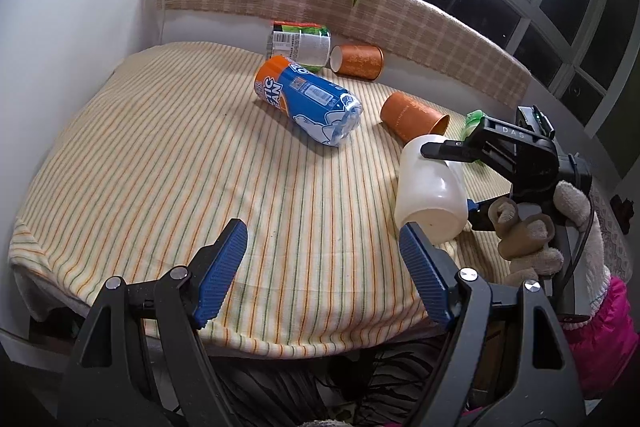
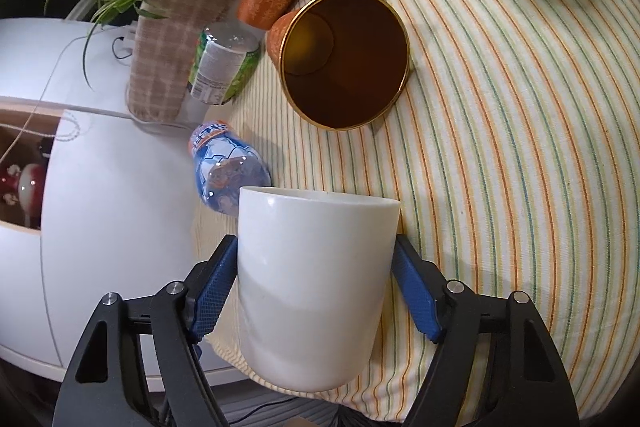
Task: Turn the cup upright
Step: 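Turn the white cup rim-up with the right tool and lower it to the table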
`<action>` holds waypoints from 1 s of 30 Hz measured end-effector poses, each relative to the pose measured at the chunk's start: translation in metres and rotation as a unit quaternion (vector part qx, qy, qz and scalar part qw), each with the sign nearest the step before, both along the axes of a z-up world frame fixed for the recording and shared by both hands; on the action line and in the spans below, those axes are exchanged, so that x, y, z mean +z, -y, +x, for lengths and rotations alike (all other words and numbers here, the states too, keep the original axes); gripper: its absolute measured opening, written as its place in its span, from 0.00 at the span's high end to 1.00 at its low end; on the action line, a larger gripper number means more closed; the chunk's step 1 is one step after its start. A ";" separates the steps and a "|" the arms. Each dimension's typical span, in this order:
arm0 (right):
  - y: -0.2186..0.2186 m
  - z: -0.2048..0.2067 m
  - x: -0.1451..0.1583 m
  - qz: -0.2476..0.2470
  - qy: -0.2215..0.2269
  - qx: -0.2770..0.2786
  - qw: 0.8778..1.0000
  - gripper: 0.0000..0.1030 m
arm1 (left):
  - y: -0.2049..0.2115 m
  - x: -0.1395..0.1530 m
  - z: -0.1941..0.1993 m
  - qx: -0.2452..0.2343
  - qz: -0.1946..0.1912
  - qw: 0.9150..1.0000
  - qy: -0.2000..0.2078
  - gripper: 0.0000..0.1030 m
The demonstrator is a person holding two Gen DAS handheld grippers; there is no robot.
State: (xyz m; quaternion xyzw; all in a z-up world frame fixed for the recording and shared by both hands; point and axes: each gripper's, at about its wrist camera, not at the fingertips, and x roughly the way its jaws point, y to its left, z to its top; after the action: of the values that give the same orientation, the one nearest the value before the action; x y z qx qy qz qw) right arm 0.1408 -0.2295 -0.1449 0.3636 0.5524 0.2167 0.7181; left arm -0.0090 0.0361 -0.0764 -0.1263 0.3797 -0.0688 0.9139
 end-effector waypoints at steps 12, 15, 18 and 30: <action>0.002 -0.023 0.037 -0.094 0.136 0.024 0.986 0.27 | 0.013 0.008 0.001 -0.006 0.006 1.000 0.017 0.22; -0.004 -0.030 0.049 -0.139 0.185 0.035 0.972 0.27 | 0.017 0.010 0.001 -0.010 0.008 1.000 0.022 0.22; -0.012 -0.035 0.057 -0.185 0.229 0.043 0.955 0.27 | 0.019 0.011 0.002 -0.012 0.009 1.000 0.023 0.22; -0.042 -0.043 0.060 -0.281 0.314 0.077 0.904 0.28 | 0.018 0.012 0.000 -0.006 0.010 1.000 0.028 0.22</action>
State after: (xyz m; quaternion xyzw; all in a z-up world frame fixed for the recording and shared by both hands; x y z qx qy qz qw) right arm 0.0979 -0.1876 -0.0844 0.0163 0.3629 0.2102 0.9077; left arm -0.0092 0.0185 -0.0643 -0.1131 0.3558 -0.0744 0.9247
